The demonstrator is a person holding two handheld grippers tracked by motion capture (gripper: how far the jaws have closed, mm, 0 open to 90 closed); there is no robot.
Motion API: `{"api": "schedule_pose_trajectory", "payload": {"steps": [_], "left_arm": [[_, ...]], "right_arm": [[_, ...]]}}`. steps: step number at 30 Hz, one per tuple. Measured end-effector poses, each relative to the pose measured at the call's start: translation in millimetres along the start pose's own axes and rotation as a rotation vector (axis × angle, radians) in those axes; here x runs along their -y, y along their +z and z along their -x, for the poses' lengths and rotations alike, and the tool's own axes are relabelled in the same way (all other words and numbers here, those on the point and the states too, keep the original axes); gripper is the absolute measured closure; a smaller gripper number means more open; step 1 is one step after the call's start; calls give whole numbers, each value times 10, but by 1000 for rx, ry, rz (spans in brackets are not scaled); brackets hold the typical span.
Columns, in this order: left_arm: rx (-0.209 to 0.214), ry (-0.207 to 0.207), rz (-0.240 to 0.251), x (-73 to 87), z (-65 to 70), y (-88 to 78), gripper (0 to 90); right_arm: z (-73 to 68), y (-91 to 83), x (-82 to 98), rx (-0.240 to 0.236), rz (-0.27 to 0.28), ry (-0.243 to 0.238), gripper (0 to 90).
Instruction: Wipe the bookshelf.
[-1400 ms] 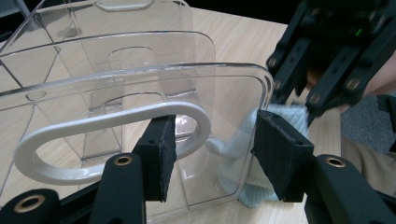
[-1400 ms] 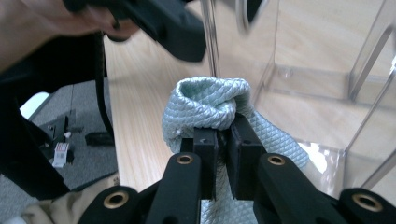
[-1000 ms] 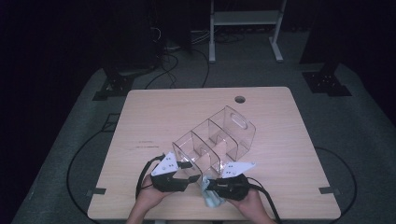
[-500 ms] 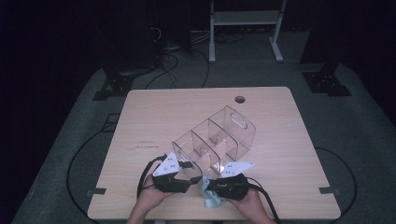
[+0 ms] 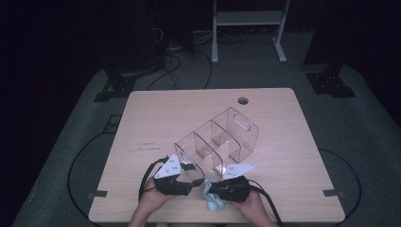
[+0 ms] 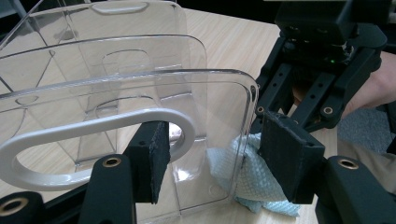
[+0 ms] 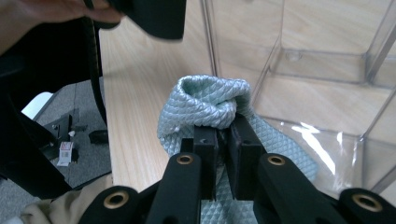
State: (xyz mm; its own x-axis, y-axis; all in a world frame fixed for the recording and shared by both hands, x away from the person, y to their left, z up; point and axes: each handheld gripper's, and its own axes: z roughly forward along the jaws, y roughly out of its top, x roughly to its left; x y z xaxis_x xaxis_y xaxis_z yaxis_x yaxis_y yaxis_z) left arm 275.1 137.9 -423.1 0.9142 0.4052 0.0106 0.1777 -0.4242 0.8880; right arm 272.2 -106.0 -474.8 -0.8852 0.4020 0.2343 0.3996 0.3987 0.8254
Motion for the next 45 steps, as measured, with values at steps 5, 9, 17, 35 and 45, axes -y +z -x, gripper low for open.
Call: {"api": "schedule_pose_trajectory", "payload": {"steps": [5, 9, 17, 35, 45], "left_arm": [[-4, -2, -4, -2, 5, 3, 411], [-35, 4, -13, -21, 44, 35, 374], [-130, -14, -30, -34, 93, 126, 341], [-131, -17, -23, -24, 59, 71, 450], [-139, -22, -26, -14, 30, 34, 447]], "right_arm": [[37, 113, 93, 3, -46, 12, 828], [52, -16, 66, 20, -11, 3, 828], [254, -447, 59, 67, 72, 70, 828], [558, -865, 33, 224, 140, 105, 828], [788, -923, -185, 289, 195, 126, 828]]}}
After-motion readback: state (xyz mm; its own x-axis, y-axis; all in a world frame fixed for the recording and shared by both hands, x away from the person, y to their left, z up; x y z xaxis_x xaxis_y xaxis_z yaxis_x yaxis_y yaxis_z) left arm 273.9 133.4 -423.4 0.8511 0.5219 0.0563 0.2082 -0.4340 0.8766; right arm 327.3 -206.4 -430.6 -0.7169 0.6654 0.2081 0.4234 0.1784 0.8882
